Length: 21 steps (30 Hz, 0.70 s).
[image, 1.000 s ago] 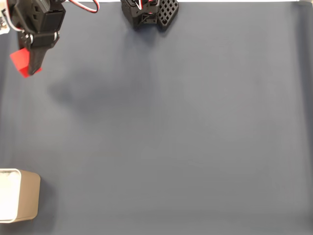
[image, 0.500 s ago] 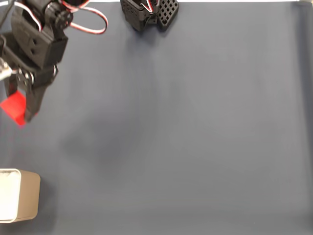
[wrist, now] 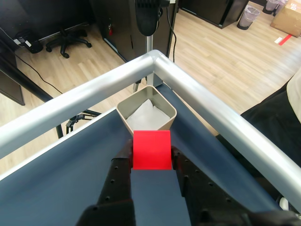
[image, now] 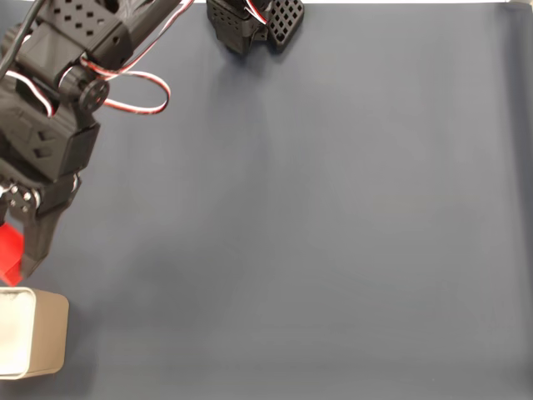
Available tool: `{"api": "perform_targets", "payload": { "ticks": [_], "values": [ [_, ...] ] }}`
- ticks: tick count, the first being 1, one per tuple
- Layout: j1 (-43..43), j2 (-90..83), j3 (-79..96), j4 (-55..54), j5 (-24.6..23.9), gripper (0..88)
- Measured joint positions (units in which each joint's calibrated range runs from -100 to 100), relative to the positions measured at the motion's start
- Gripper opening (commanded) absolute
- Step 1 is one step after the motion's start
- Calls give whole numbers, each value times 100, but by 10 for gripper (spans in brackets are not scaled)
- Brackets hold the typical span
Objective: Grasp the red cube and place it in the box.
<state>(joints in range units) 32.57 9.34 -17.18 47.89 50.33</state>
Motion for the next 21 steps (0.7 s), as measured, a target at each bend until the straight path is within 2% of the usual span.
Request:
{"api": "perform_targets", "payload": {
  "ticks": [21],
  "values": [
    [-7, 2032, -2595, 8, -132, 0]
  ]
}}
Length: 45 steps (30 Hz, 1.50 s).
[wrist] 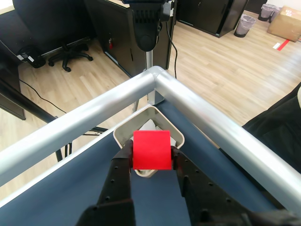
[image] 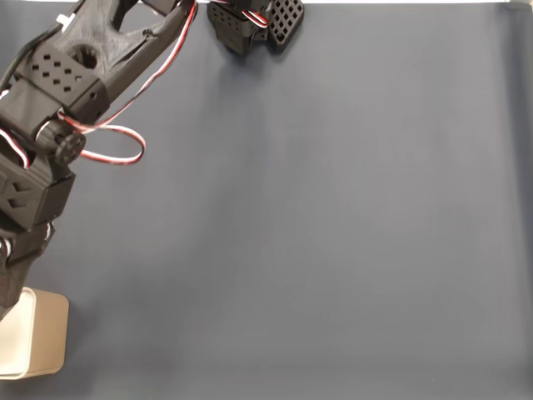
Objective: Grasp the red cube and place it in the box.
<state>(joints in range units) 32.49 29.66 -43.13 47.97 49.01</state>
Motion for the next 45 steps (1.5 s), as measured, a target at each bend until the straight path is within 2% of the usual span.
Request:
{"api": "perform_targets", "payload": {
  "ticks": [23, 39, 41, 43, 45],
  "values": [
    [-7, 1320, -1637, 0, 0, 1],
    [-15, 1424, -1691, 0, 10, 13],
    [-15, 1424, -1691, 0, 10, 67],
    [-15, 1424, -1691, 0, 10, 226],
    [-15, 1424, -1691, 0, 10, 345]
  ]
}}
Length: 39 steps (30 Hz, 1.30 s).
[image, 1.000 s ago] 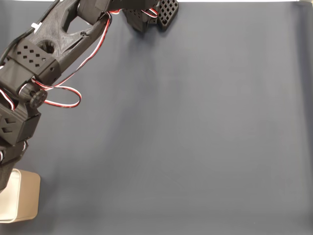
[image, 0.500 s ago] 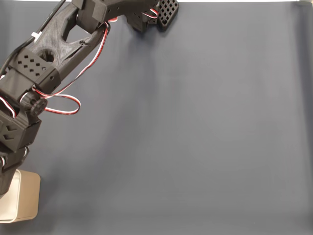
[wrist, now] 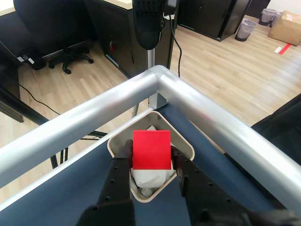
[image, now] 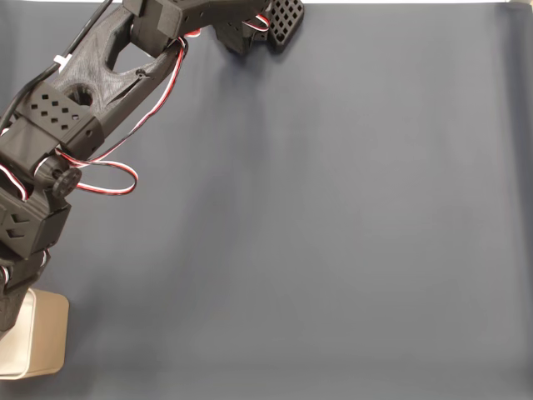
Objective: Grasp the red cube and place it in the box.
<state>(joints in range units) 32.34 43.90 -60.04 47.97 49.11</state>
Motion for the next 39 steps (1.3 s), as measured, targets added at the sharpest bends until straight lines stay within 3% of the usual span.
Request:
{"api": "perform_targets", "payload": {
  "ticks": [3, 9, 32, 35, 39],
  "values": [
    [0, 0, 0, 0, -73, 419],
    [0, 0, 0, 0, -88, 477],
    [0, 0, 0, -48, -83, 484],
    [0, 0, 0, -48, -78, 439],
    [0, 0, 0, -48, -88, 261]
  ]
}}
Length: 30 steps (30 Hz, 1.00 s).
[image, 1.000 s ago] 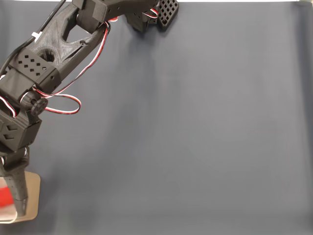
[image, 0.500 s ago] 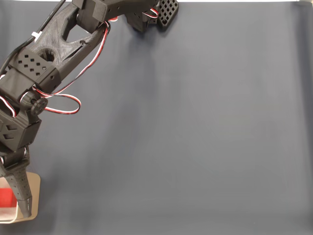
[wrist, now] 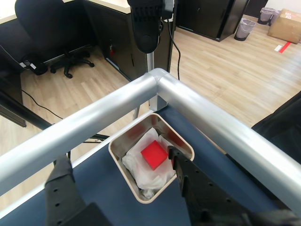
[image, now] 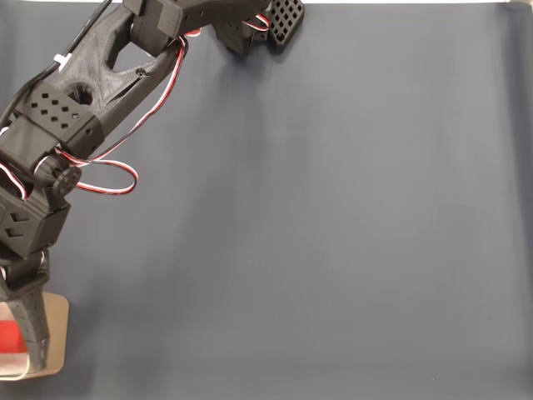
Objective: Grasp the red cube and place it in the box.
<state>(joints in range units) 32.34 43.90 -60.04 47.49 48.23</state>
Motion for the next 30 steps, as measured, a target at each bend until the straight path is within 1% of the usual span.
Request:
{"api": "perform_targets", "payload": {
  "ticks": [3, 4, 5, 15, 30],
  "values": [
    [0, -26, 18, 0, 0, 65],
    [0, -61, 54, 0, -5, 21],
    [0, -96, 99, 0, -10, 0],
    [-326, -1086, 1049, 0, -44, 0],
    [-1721, -3700, 3870, 0, -234, 0]
  ]
}}
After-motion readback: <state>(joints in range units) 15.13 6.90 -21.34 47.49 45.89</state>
